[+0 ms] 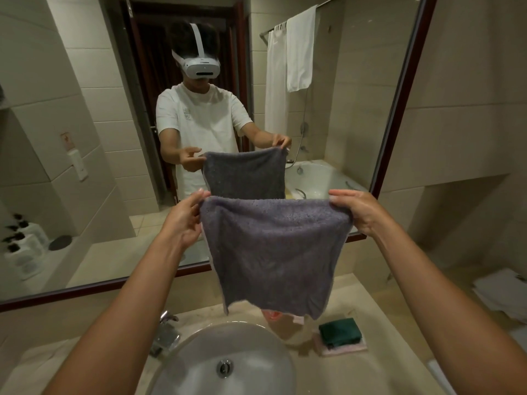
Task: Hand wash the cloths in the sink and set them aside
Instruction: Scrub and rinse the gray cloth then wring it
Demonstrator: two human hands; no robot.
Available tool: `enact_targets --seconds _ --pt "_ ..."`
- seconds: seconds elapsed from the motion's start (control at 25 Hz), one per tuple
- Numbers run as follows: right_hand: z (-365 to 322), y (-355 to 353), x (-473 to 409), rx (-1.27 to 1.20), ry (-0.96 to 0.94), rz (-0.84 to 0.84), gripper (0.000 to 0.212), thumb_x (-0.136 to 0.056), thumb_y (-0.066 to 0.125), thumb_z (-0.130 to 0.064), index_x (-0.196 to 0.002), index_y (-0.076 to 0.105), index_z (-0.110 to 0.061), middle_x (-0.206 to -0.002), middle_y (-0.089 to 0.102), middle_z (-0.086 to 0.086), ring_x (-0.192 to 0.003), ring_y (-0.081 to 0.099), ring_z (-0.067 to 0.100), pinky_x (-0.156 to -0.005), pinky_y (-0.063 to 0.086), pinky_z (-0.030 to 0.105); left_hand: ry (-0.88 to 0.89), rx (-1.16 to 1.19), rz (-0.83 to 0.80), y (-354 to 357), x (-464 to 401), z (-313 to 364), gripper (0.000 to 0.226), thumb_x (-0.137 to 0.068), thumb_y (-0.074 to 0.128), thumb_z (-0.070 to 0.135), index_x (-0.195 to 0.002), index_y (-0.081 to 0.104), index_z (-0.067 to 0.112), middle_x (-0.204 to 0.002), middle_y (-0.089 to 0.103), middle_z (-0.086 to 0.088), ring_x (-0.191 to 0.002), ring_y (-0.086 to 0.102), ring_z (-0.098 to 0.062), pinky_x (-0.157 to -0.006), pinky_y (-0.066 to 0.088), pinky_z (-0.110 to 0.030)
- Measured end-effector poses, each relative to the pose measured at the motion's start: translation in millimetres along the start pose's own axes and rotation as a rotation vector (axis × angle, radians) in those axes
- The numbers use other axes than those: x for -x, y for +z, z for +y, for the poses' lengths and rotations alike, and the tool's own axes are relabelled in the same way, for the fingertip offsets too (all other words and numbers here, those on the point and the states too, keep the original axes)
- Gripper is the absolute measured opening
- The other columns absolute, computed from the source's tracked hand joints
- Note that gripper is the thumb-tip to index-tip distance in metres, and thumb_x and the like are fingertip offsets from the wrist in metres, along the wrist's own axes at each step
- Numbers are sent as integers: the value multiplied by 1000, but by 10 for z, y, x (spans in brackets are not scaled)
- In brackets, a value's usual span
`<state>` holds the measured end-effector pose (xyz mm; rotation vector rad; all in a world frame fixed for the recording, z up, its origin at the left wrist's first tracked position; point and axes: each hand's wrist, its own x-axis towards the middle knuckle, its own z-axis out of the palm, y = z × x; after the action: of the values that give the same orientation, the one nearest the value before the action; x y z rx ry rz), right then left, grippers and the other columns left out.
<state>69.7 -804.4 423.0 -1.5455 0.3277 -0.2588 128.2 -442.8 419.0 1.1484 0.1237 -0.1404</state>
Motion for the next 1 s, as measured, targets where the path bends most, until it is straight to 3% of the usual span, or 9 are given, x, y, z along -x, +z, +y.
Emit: enact_targets --seconds 0.04,0.12,0.28,0.44,0.56,0.72,0.84,0.92,1.0 --pt "4 -4 1 28 -28 32 11 -85 75 -7 -91 78 -16 -94 76 4 -90 70 14 -75 54 22 3 27 26 11 -10 -8 19 -94 68 25 -108 74 13 -101 75 -6 -91 72 -16 -64 58 -26" --pt "14 -13 -15 124 -101 53 13 -87 74 -9 -92 78 -20 -92 76 0 -87 69 8 -75 53 18 46 -42 56 19 -52 -25 20 -95 67 12 -114 71 11 -99 74 -10 -81 73 -16 -60 58 -25" --pt "-17 -38 6 129 -73 -29 39 -83 72 8 -118 72 -10 -98 71 7 -84 69 14 -66 57 15 55 -243 66 35 -77 -20 34 -93 61 -4 -124 67 11 -104 71 -14 -87 69 -20 -61 54 -24" --pt "-60 -70 44 240 -87 -28 40 -81 75 7 -117 73 -10 -97 67 -2 -88 67 11 -67 56 15 61 -318 77 -21 -82 -16 37 -89 64 -6 -122 67 10 -104 68 -8 -98 66 -22 -73 53 -27" --pt "-85 -100 43 531 -173 94 24 -79 82 -5 -102 79 -12 -90 71 -3 -89 66 12 -84 55 26 291 -587 86 -79 -73 -1 33 -87 75 7 -120 71 10 -105 70 -2 -106 64 -20 -84 52 -30" --pt "-116 -136 26 728 -308 185 10 -80 83 -13 -89 80 -10 -80 73 1 -76 65 10 -79 52 29 668 -1105 178 -78 -93 137 27 -85 79 15 -111 76 10 -98 75 -7 -81 62 -5 -73 50 -20" --pt "-131 -118 -18 834 -378 219 5 -86 76 -15 -88 77 -11 -94 72 8 -87 65 20 -77 44 27 754 -1275 193 -61 -120 203 10 -85 80 17 -92 78 11 -79 65 1 -71 60 -7 -59 40 -16" --pt "-137 -104 -41 817 -397 227 4 -89 72 -16 -89 74 -12 -100 68 9 -95 63 22 -79 44 29 778 -1303 214 -61 -146 213 7 -90 74 20 -86 70 16 -91 58 -2 -83 58 -18 -68 44 -25" --pt "-133 -85 -15 715 -389 229 6 -91 70 -19 -86 69 -16 -93 66 2 -91 60 16 -73 42 27 733 -1267 172 -61 -174 223 17 -96 65 23 -81 57 20 -99 54 -6 -87 52 -17 -75 44 -31"
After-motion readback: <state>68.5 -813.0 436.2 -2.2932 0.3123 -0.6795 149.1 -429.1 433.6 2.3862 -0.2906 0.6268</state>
